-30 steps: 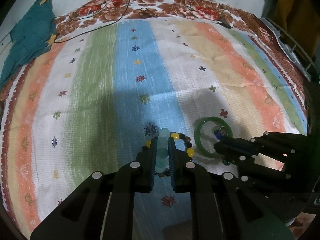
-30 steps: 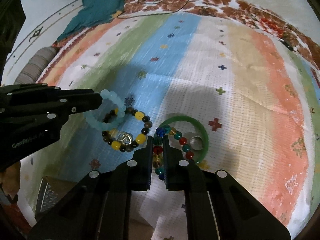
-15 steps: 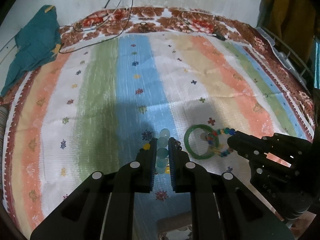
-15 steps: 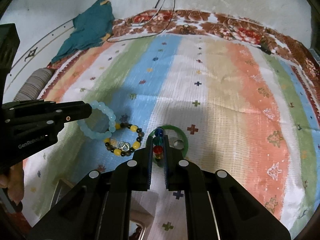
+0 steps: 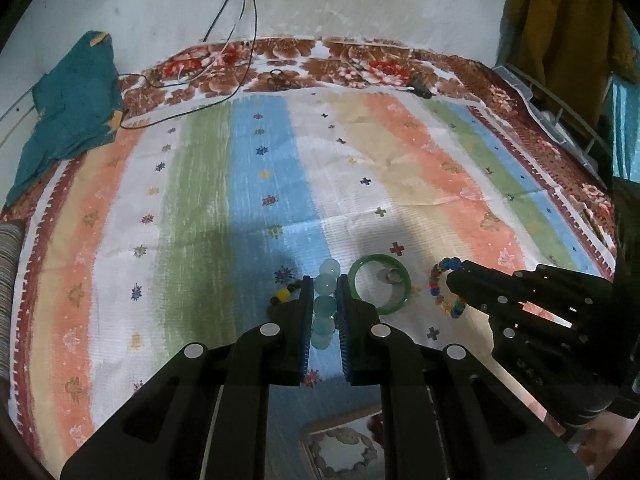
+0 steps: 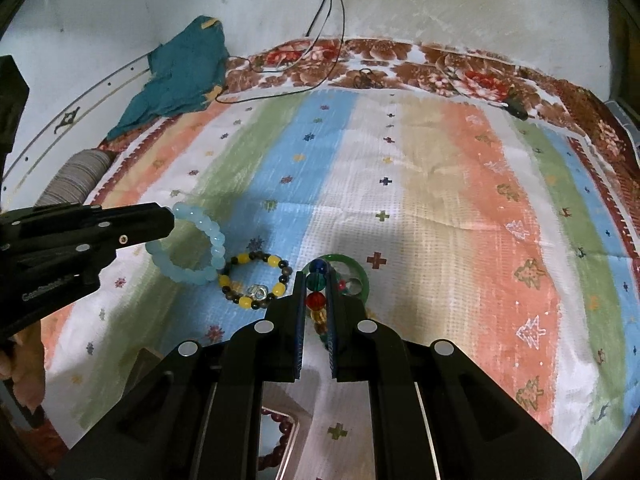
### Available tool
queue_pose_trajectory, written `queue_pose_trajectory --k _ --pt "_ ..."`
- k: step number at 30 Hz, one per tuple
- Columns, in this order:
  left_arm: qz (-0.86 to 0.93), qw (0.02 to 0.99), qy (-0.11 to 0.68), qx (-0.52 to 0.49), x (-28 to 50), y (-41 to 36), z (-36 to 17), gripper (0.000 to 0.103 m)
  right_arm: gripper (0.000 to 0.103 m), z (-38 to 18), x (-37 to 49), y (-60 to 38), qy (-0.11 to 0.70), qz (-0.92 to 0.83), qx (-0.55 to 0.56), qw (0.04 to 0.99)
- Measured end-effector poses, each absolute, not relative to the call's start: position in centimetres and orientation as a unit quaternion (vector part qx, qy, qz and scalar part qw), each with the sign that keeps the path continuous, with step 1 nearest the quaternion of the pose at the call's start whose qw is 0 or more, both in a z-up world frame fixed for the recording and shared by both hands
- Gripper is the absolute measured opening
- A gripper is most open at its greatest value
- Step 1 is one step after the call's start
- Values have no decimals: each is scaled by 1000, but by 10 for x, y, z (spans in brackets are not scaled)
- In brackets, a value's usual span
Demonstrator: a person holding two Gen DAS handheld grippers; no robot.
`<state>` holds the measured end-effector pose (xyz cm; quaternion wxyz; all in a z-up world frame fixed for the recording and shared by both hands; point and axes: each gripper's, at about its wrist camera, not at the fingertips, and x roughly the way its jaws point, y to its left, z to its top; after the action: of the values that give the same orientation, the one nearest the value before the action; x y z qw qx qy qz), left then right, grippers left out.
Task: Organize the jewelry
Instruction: 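Carry the multicolour bracelet with the right tool while the left tool carries the blue bracelet over the tin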
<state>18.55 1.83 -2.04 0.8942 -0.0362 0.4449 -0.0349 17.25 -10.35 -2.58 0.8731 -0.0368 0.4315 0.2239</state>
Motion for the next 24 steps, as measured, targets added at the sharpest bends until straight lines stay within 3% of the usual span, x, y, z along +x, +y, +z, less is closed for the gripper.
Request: queue_pose_trajectory --k 24 --pt "-39 917 397 -21 119 -2 12 11 10 8 122 -109 383 235 -43 892"
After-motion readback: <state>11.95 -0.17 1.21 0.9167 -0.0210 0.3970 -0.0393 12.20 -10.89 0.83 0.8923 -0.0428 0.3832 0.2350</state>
